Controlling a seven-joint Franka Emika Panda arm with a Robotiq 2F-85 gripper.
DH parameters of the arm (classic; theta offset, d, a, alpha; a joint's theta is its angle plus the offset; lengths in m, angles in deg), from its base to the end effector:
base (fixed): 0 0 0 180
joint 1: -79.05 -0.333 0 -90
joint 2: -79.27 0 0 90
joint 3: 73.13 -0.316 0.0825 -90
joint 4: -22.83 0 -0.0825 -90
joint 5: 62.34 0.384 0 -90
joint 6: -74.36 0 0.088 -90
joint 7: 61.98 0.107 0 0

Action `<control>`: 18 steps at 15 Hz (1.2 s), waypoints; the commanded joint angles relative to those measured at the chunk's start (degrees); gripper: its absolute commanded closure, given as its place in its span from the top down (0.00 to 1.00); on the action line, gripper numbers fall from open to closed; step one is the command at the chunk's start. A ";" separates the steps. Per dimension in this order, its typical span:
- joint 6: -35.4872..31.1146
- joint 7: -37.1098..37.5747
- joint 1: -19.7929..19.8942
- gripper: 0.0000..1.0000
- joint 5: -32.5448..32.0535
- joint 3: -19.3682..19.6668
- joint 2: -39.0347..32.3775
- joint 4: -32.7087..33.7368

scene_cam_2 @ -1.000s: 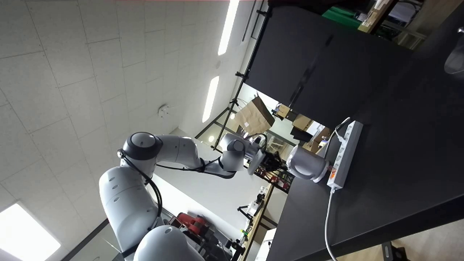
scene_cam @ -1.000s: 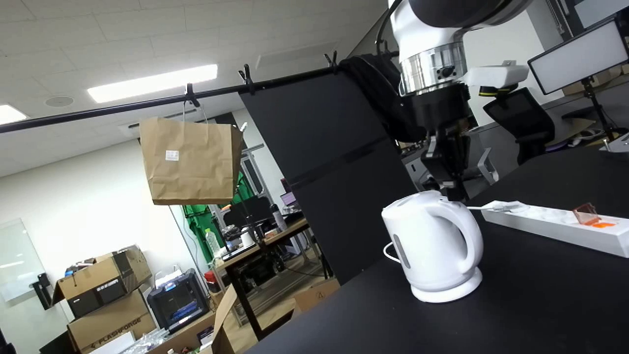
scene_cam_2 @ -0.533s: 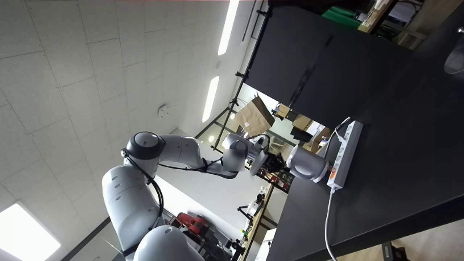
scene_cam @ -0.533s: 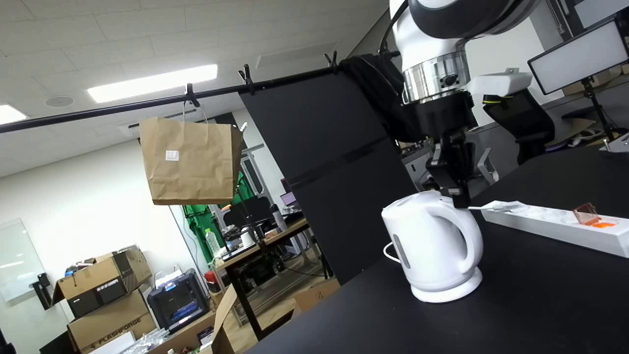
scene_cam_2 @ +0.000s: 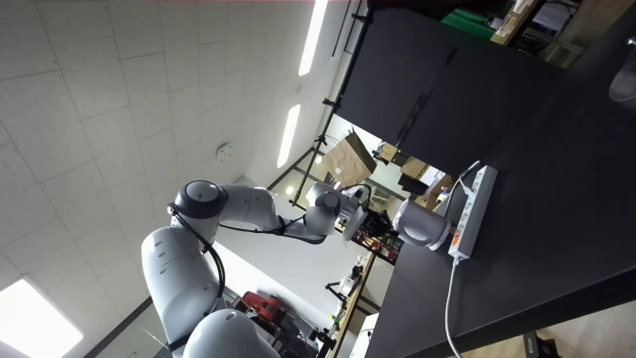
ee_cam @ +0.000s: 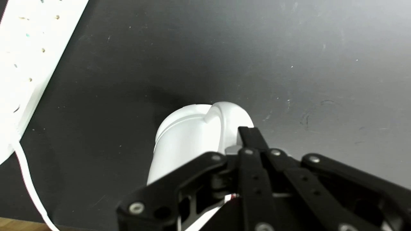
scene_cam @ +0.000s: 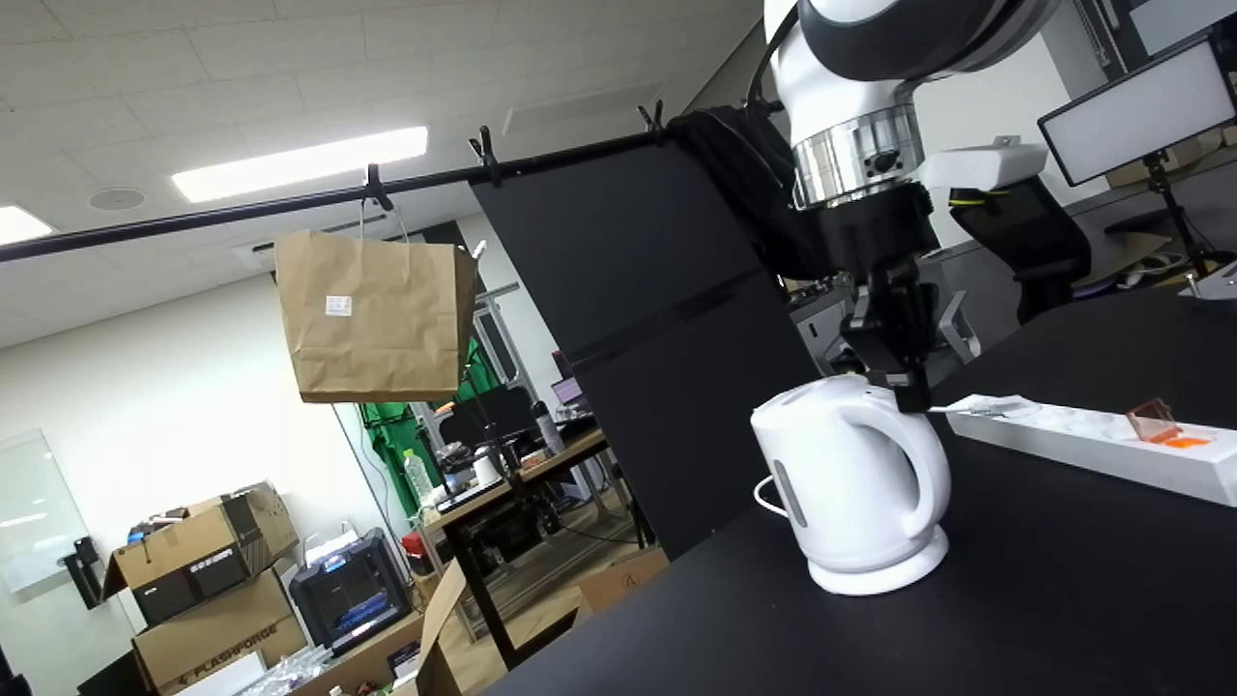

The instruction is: Turn off the switch on the electric kettle

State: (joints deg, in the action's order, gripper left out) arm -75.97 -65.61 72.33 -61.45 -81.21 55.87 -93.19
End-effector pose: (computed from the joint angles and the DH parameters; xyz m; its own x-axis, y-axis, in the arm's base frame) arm 0.6009 0.1549 0.2662 0.9407 0.2772 0.1955 0.2925 -0.9547 -0.0537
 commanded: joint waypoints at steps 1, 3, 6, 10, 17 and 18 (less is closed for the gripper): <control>3.25 -0.11 0.60 0.00 2.13 -0.70 -0.32 2.47; 4.48 0.19 0.45 0.00 2.61 -0.63 -0.17 3.21; 5.52 0.50 0.19 0.00 2.48 -0.37 -0.08 4.21; 5.94 0.63 0.09 0.00 2.29 -0.19 -0.49 4.78; 5.95 0.81 0.21 0.00 2.22 0.19 -1.23 4.77; 5.93 0.75 0.27 0.00 2.25 0.25 -1.41 4.77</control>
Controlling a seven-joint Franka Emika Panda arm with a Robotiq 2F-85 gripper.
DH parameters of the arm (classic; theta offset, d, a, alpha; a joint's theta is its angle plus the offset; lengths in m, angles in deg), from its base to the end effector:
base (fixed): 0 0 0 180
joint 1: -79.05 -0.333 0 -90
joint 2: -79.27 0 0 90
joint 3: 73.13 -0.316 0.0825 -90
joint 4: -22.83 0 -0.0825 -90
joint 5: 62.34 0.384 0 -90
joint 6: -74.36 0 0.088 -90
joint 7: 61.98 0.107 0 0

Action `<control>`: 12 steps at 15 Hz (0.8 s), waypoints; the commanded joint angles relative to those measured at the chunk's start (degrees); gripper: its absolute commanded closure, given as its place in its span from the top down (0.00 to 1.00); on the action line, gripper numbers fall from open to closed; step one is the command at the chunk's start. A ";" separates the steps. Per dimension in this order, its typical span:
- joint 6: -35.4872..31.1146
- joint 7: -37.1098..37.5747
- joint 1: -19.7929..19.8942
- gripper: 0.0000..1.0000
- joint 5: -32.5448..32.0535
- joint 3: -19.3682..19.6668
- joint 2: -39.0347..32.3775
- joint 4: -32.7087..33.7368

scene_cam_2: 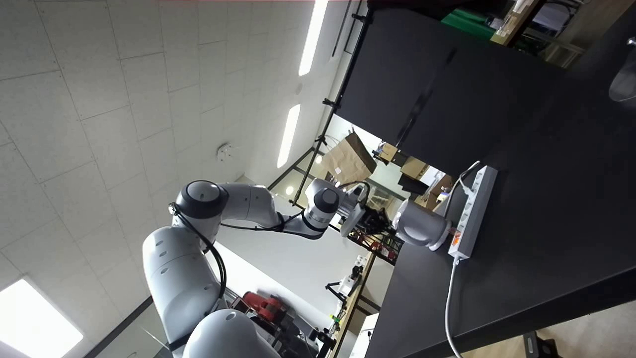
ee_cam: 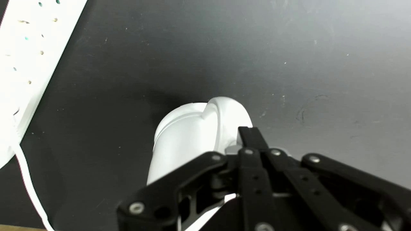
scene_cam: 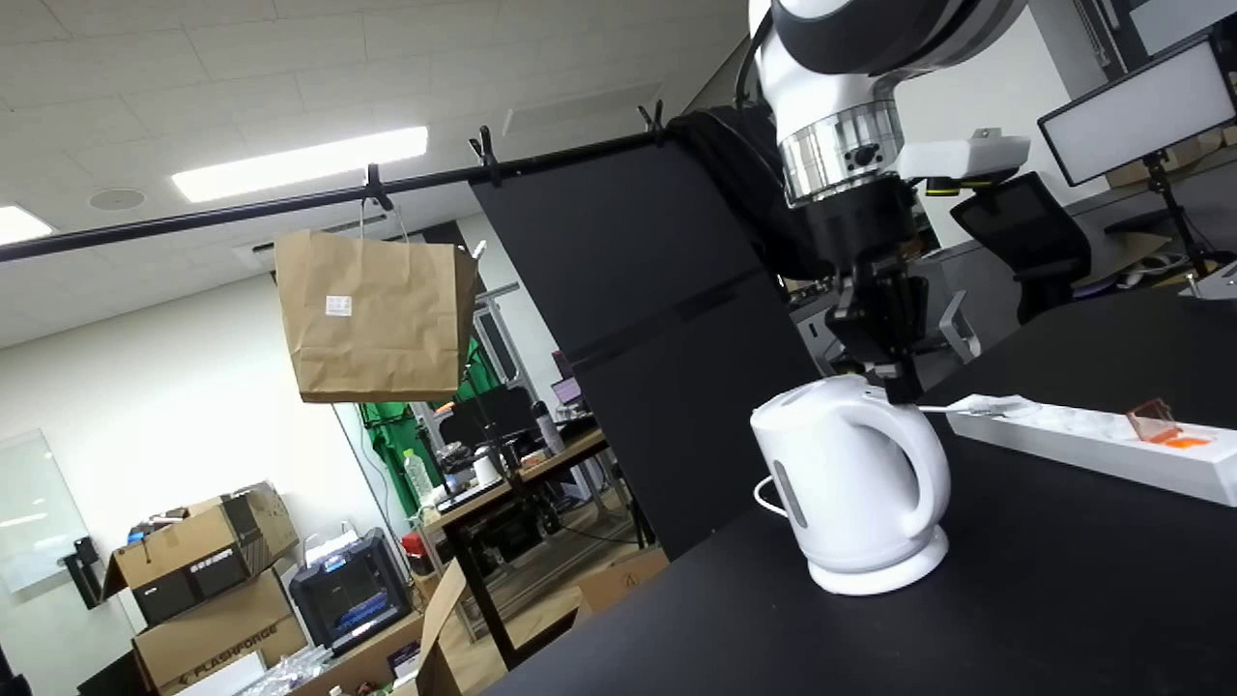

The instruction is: Turn off the switch on the electric kettle

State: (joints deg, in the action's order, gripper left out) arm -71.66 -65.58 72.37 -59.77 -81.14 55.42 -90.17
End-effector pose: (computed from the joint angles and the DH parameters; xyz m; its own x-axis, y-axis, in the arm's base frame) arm 0.6108 0.1552 0.2756 0.9528 0.2546 0.1652 0.2698 -0.9598 -0.0768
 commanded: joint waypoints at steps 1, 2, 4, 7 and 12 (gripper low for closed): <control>1.69 0.68 0.30 0.00 0.64 0.21 -1.13 1.77; 1.75 0.70 0.34 0.00 0.63 0.28 -1.29 1.76; 2.01 0.68 0.46 0.00 0.71 0.29 -1.65 1.80; 2.56 0.67 0.56 0.00 0.81 0.23 -1.84 1.91; 3.19 1.11 0.21 0.00 0.45 0.35 -1.13 2.50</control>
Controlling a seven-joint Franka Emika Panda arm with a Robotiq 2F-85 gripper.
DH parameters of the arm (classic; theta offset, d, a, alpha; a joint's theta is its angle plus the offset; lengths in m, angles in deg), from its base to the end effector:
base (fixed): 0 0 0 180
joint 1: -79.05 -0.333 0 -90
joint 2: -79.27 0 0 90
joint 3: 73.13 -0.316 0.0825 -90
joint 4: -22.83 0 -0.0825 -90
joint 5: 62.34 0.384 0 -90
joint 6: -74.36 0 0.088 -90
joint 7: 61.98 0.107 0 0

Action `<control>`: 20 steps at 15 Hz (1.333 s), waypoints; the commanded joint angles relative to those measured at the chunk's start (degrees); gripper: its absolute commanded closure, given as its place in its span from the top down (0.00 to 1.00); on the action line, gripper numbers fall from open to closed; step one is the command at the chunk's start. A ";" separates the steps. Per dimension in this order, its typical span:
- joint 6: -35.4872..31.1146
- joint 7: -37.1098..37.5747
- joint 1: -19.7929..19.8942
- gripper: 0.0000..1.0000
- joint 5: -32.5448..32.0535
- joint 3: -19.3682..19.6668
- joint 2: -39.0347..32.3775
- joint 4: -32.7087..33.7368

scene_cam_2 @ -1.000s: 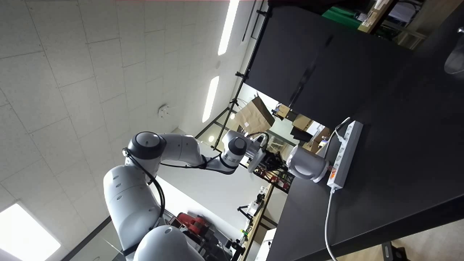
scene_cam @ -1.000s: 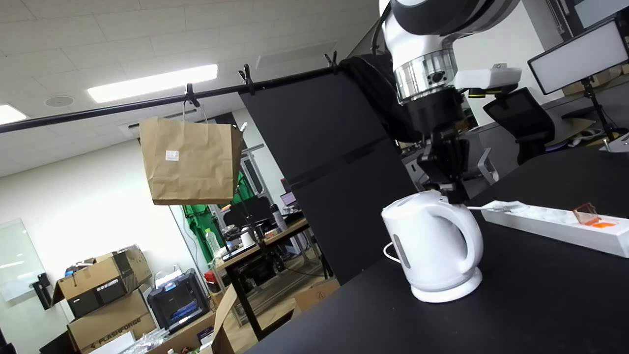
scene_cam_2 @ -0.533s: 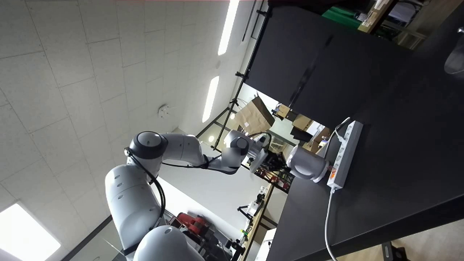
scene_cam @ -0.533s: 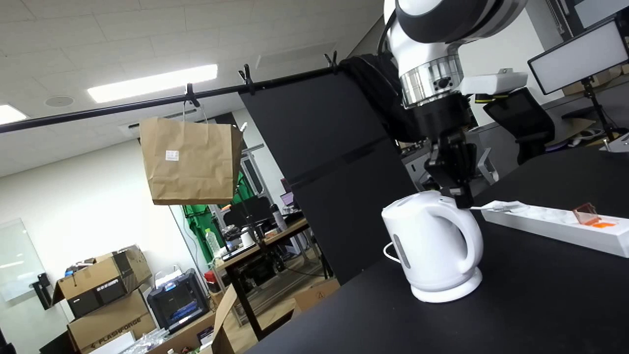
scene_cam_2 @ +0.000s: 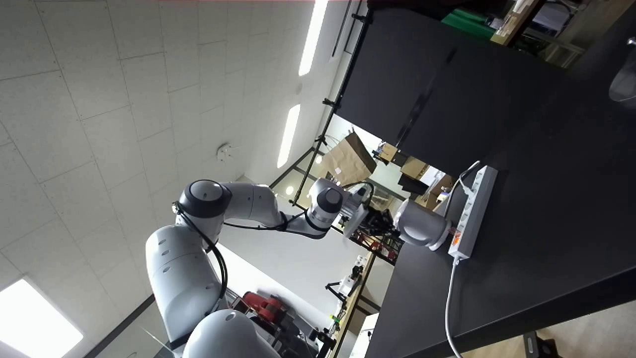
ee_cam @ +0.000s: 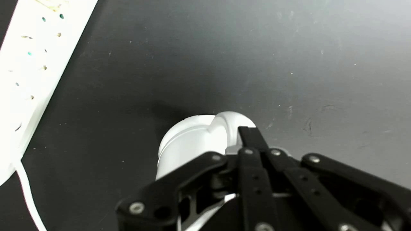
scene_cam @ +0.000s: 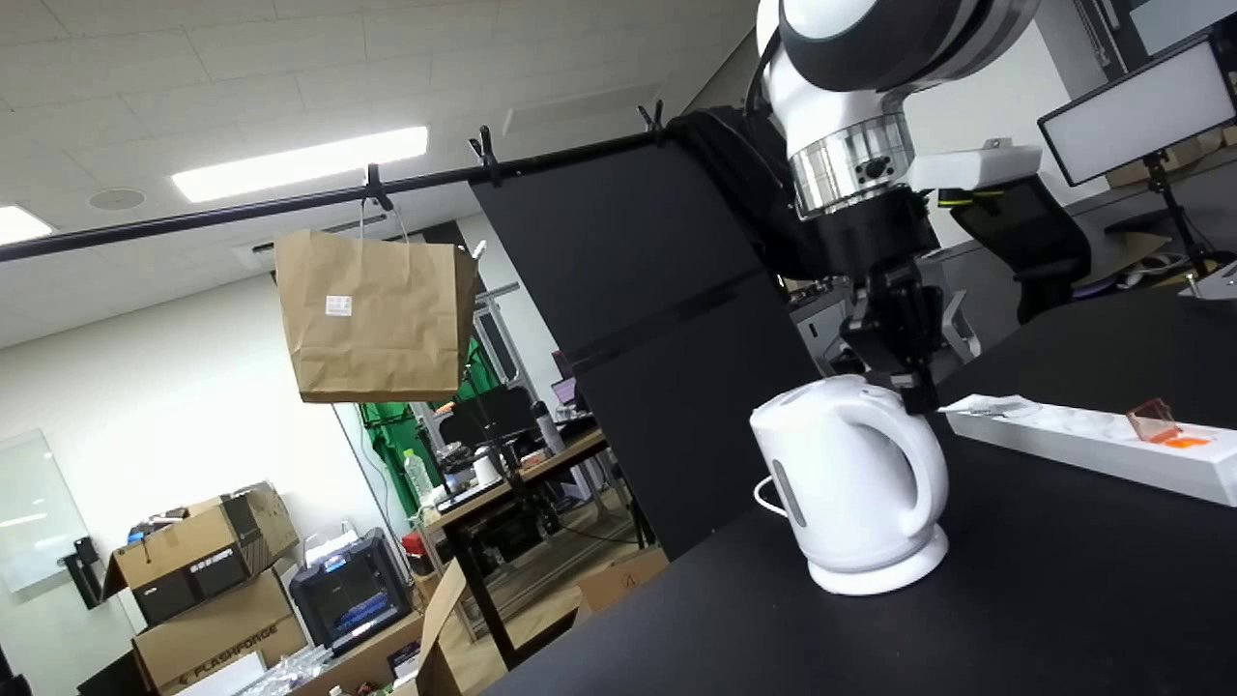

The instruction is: Turn off the switch on the electric kettle

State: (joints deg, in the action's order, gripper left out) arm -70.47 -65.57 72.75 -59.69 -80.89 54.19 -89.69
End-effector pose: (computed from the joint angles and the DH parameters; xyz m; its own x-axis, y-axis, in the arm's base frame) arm 0.6117 0.1486 0.2635 0.9604 0.2455 0.1317 0.2572 -0.9630 -0.0803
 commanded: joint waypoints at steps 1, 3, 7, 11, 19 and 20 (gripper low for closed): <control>2.23 1.18 -0.26 0.00 0.27 0.14 0.11 2.26; 2.77 1.32 -0.37 0.00 0.21 0.17 0.00 2.83; 3.73 1.45 -0.56 0.00 0.19 0.16 0.14 3.66; 3.93 1.53 -0.73 0.00 0.04 0.24 0.33 4.06; 3.93 1.48 -0.72 0.00 0.03 0.25 0.84 4.38; 3.84 1.48 -0.73 0.00 0.02 0.26 0.78 4.45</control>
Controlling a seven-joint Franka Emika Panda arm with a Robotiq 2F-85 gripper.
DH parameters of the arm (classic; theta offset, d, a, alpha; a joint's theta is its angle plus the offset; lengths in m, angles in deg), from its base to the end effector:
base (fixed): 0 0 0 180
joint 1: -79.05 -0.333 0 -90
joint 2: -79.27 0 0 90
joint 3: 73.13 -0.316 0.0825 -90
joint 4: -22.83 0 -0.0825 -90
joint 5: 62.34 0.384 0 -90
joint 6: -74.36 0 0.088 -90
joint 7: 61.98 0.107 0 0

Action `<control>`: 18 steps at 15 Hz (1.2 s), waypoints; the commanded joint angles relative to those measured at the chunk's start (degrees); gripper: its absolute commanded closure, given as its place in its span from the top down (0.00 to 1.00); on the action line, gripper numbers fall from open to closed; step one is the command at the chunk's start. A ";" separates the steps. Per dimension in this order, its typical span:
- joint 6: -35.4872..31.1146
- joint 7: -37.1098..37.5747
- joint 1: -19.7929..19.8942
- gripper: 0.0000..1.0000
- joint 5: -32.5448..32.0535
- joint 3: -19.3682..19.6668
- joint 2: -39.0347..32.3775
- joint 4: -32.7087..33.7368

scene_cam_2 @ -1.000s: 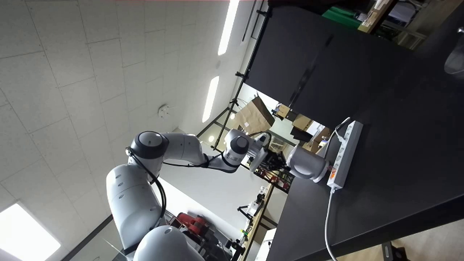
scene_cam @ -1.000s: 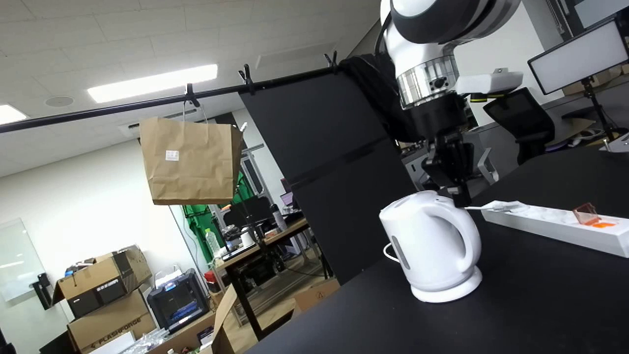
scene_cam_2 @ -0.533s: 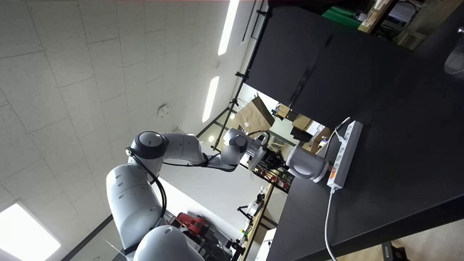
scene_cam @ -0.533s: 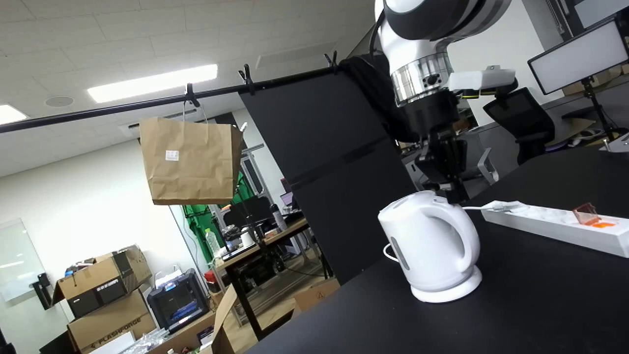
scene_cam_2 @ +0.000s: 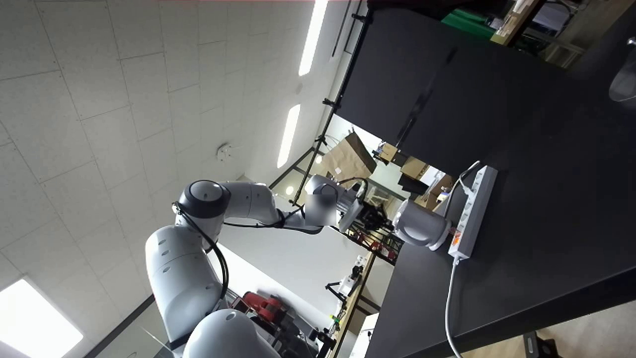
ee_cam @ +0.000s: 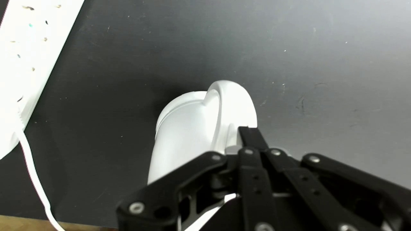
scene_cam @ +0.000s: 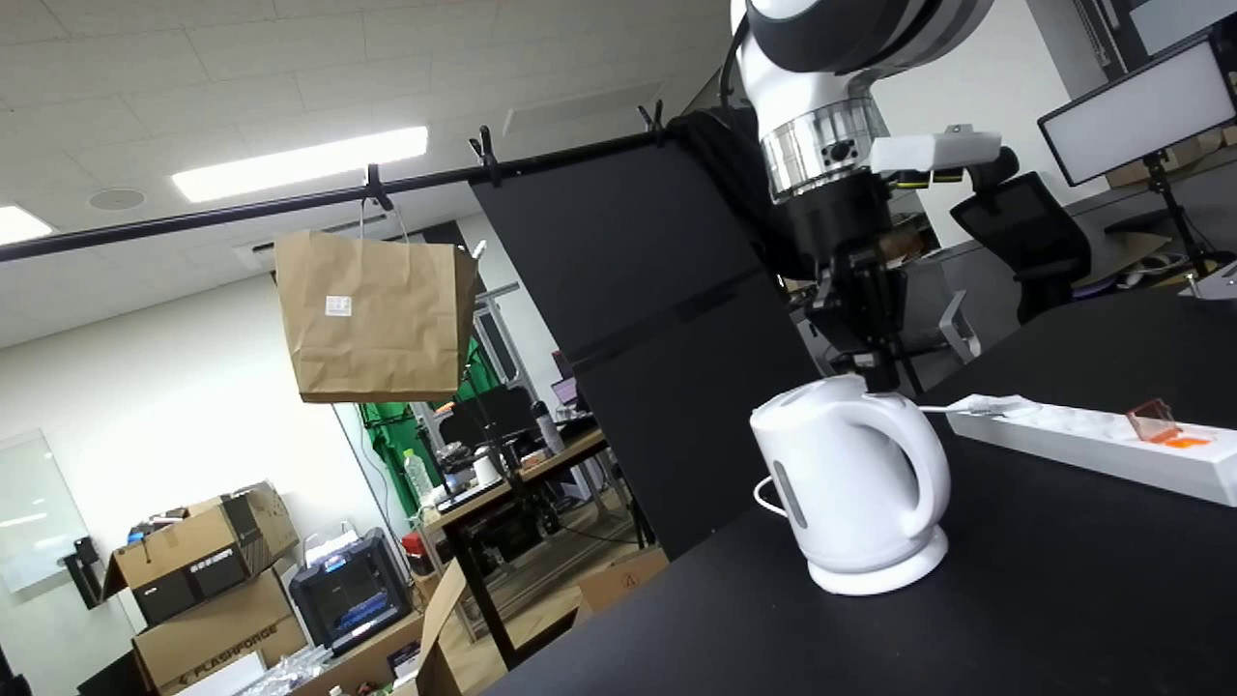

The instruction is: Turn off the switch on the electric kettle

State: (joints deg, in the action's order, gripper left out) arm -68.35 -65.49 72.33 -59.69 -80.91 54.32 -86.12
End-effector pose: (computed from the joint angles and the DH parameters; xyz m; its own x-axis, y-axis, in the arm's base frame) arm 0.6264 0.1560 0.2880 0.9551 0.2501 0.1589 0.2651 -0.9608 -0.0808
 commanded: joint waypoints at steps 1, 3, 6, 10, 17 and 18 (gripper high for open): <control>1.83 1.40 -0.30 0.00 0.06 0.27 0.48 1.01; 1.87 1.44 -0.34 0.00 0.02 0.29 0.35 1.06; 2.18 1.68 -0.40 0.00 -0.09 0.42 0.18 1.11; 2.92 1.96 -0.43 0.00 -0.16 0.55 0.00 1.23; 3.25 1.60 -0.21 0.00 0.18 0.42 -0.60 1.22; 3.32 1.61 -0.20 0.00 0.17 0.46 -0.74 1.24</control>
State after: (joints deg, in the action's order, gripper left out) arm -66.58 -65.35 72.33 -59.70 -80.83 54.07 -86.04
